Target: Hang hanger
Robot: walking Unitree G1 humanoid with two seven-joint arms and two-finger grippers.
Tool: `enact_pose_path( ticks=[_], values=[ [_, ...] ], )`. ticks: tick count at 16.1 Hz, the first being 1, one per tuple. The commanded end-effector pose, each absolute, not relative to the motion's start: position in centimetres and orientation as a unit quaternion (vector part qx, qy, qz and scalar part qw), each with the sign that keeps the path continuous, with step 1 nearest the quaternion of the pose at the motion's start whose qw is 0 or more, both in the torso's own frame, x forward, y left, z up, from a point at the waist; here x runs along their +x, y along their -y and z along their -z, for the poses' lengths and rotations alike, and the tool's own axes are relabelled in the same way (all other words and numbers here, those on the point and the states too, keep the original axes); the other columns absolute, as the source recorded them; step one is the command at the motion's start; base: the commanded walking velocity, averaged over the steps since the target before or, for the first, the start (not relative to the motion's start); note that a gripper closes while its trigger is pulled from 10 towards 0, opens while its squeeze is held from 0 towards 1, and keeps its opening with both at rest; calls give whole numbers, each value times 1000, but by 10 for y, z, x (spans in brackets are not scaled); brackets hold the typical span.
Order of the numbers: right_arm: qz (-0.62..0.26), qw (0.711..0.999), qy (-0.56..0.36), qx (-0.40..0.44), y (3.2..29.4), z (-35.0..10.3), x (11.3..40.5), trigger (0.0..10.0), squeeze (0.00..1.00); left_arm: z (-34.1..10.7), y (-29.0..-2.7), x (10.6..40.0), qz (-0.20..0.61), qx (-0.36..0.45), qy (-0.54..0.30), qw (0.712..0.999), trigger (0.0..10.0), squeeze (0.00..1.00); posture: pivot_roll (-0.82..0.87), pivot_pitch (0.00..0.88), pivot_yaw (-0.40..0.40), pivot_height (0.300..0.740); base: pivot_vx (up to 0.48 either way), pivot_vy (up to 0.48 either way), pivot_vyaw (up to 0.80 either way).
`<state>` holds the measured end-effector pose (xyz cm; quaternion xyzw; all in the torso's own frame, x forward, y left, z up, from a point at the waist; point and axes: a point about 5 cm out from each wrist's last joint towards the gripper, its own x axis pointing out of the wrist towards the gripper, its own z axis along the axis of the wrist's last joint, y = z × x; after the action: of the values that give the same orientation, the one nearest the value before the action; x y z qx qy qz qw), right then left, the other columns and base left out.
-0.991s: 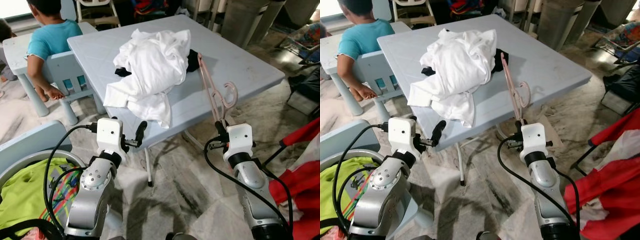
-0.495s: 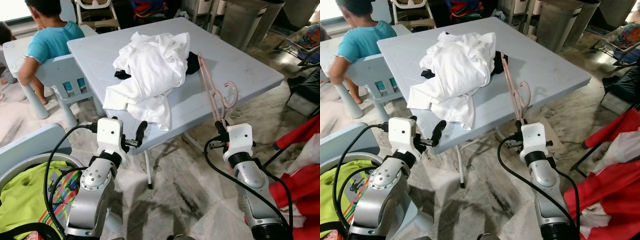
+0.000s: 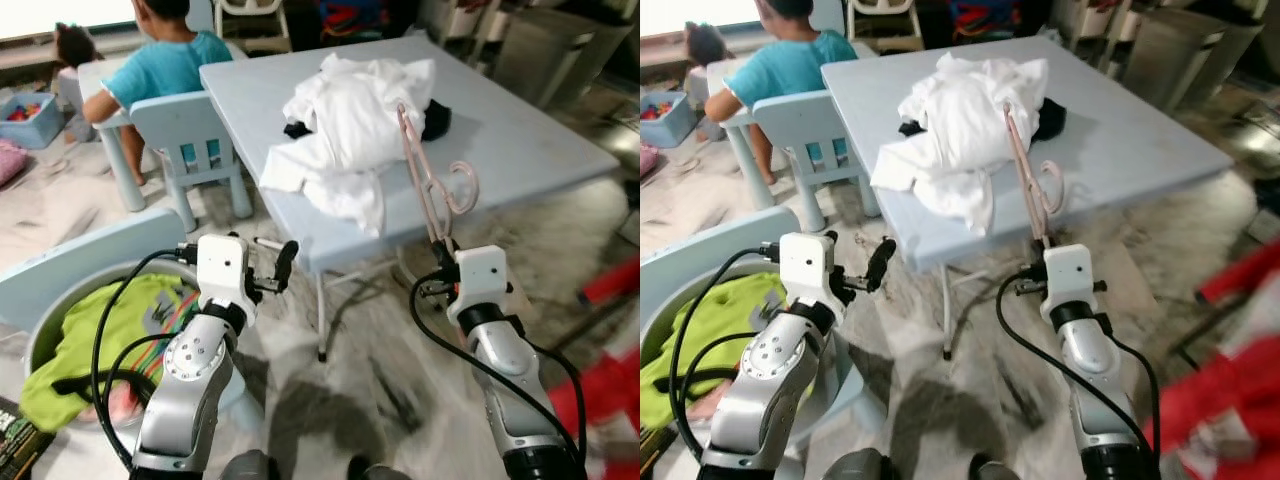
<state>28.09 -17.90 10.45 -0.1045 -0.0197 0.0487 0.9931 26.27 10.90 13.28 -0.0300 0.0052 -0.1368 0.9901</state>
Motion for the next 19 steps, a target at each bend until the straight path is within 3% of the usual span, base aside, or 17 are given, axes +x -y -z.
enact_pose_path(
  ticks=[1,7,10,14,19],
  values=[
    [-38,994,18,-104,185,-105,280,10000,0,-134,-105,262,145,-34,-5,989,10000,0,1,7,-13,740,-334,0,0],
    [-35,994,17,-105,186,-105,280,10000,0,-128,-113,258,148,-14,-12,989,10000,0,2,1,-11,740,0,0,-68],
    [-31,994,17,-106,188,-106,282,10000,0,-113,-129,254,132,7,-36,991,10000,0,0,0,-1,740,0,0,-800],
    [-14,993,19,-116,190,-104,280,10000,0,-112,-127,258,175,-11,-38,984,10000,0,-13,0,12,740,0,0,-800],
    [114,977,-14,-182,229,-99,277,10000,0,-116,-126,268,171,-20,-26,985,10000,0,-24,0,13,740,0,0,-800]
  ],
)
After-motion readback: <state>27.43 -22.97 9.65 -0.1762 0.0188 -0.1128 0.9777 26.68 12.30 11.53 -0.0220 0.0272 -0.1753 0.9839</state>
